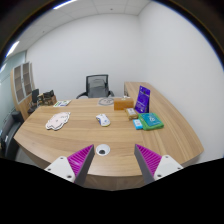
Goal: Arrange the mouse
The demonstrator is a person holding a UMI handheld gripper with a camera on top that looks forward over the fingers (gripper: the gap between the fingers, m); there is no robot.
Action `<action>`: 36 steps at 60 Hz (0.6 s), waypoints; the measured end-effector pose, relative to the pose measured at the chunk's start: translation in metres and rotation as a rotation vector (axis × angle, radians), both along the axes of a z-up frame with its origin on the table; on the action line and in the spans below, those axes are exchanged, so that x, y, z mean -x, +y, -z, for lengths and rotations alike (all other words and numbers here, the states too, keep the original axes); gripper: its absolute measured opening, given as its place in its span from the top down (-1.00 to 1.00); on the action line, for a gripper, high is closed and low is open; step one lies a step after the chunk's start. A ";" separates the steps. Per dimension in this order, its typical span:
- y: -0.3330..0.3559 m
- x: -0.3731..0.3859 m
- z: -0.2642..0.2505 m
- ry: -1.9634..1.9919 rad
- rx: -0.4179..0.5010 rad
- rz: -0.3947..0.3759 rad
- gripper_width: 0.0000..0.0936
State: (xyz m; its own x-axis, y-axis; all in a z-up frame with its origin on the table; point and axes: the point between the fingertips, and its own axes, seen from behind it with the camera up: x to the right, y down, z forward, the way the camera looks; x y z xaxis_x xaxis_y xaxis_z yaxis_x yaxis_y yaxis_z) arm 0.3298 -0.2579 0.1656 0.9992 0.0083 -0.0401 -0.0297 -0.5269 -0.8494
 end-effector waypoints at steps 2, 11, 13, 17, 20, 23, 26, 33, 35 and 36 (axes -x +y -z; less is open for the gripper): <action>0.007 0.006 0.003 -0.009 -0.001 0.012 -0.78; 0.036 0.038 0.012 -0.024 -0.014 0.099 -0.78; 0.042 0.049 0.014 -0.018 -0.018 0.107 -0.78; 0.053 0.065 0.021 0.003 -0.025 0.128 -0.80; 0.063 0.076 0.030 0.028 -0.018 0.134 -0.81; 0.076 0.083 0.039 0.047 -0.011 0.141 -0.81; 0.093 0.086 0.047 0.056 -0.004 0.143 -0.80; 0.143 0.084 0.070 0.033 0.005 0.117 -0.81; 0.160 0.082 0.078 0.029 0.007 0.105 -0.80; 0.168 0.082 0.082 0.031 0.010 0.100 -0.79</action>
